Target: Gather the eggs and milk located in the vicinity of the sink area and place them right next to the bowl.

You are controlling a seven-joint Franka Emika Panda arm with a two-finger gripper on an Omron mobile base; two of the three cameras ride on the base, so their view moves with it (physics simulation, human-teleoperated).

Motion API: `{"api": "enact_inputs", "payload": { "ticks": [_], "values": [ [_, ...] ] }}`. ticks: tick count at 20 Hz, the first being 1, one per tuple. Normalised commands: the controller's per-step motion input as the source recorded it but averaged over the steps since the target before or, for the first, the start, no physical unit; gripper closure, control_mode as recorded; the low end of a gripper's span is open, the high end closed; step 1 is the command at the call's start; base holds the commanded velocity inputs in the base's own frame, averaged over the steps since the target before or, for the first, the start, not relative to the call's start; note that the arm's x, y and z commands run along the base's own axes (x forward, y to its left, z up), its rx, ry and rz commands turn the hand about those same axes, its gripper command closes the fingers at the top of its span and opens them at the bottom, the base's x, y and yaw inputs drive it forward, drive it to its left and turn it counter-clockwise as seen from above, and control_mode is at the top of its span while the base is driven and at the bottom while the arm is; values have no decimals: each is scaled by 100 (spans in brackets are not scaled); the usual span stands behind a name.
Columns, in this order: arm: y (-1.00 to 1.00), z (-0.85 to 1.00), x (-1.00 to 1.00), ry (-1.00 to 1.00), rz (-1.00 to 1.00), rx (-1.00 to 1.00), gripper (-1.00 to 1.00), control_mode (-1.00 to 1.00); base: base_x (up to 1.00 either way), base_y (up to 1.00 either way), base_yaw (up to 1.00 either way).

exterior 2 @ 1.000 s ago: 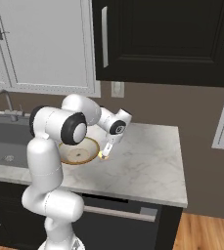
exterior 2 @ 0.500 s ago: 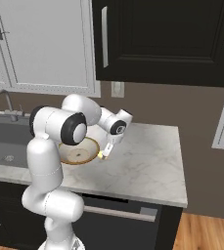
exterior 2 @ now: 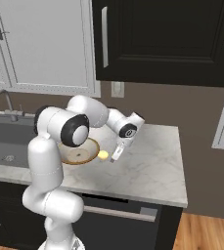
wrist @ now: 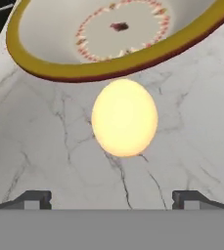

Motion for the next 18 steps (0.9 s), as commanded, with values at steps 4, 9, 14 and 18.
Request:
{"api": "enact_inputs", "payload": {
  "ticks": [4,9,14,18],
  "values": [
    [-33,21,-51,-18,0,9,-100,-100,0,0,0],
    [-4,51,-73,-25,0,3,-100,-100,0,0,0],
    [10,82,-87,-26,0,0,-100,-100,0,0,0],
    [72,91,-64,-20,8,-7,-100,-100,0,0,0]
  ]
}}
